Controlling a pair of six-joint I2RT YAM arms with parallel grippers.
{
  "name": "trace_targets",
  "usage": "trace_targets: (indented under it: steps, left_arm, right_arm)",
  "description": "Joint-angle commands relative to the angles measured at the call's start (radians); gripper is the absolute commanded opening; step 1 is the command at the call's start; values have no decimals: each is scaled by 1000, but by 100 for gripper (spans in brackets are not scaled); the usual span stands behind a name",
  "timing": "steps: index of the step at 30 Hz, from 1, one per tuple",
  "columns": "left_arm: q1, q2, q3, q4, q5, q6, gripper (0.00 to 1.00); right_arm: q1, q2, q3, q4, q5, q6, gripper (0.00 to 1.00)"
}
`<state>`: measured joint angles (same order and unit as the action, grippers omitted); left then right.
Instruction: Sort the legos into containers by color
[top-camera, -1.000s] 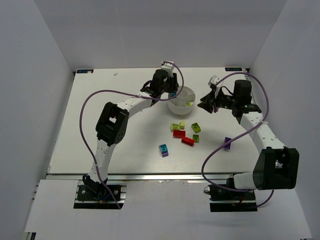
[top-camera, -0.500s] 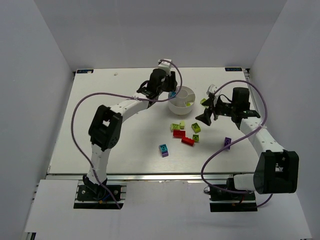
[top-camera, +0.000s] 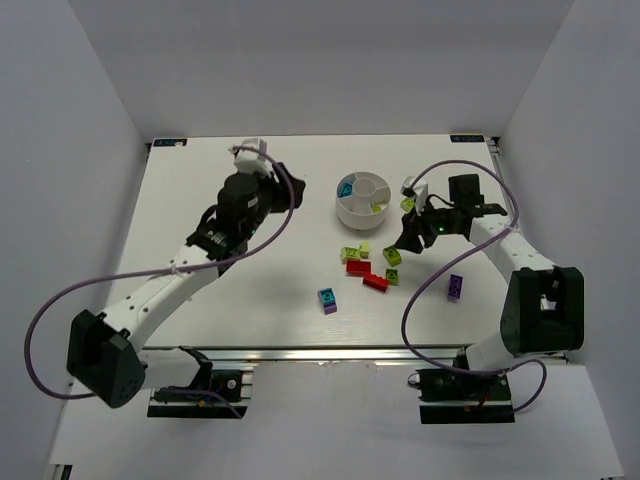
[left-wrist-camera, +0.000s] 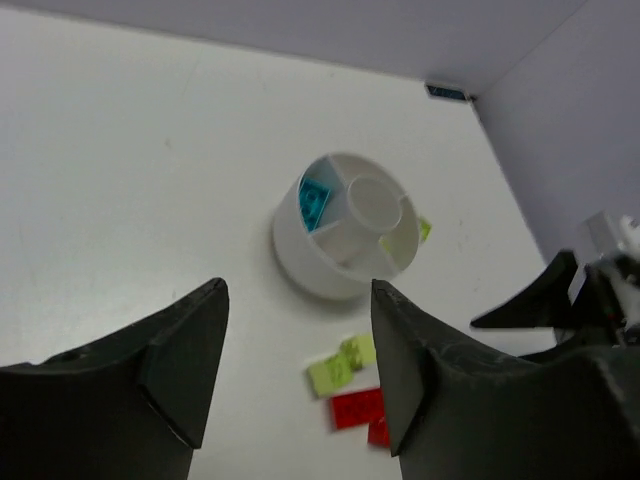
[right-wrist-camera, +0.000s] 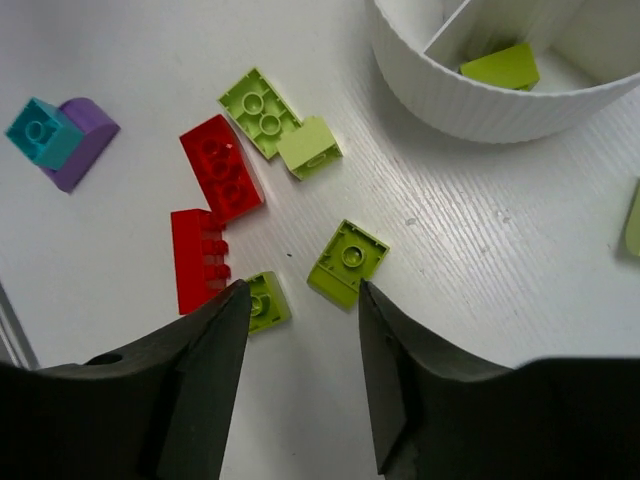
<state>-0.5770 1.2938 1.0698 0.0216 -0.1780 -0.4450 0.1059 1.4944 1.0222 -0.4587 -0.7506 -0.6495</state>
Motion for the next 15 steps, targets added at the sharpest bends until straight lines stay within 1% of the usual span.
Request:
trace_targets:
  steps: [1, 2, 3, 4, 5, 6, 8, 10, 13, 15]
  left_arm:
    - [5, -104, -149, -104, -29, -153, 70]
    - [5, -128, -210, -98, -34, -170, 71]
    - [5, -149, -237, -86, -43, -187, 73]
    - [5, -169, -261, -81, -55, -216, 73]
    - [5, -203, -281, -77, -61, -227, 73]
    - [5, -217, -315, -69, -64, -239, 73]
    - [5, -243, -332, -71, -74, -251, 74]
    - [6, -254, -337, -92, -83, -244, 74]
    - [6, -264, -329, -126, -92, -230, 74]
    - [6, -277, -332, -137, -101, -228, 74]
  right_arm:
    - [57, 9, -14, 6, 170, 129, 62]
    - [69, 12, -20, 26, 201, 163, 67]
    - [81, 13, -40, 78, 285, 204, 69]
    - [96, 17, -45, 93, 318, 261, 74]
    - [125, 24, -48, 116, 350, 292, 83]
    - [144, 32, -54, 139, 446, 327, 84]
    - [191, 71, -39, 167, 546, 384, 86]
    - [207, 98, -8, 176, 579, 421, 86]
    - [241, 150, 41, 172, 654, 458, 84]
    - [253, 179, 64, 157, 662, 467, 78]
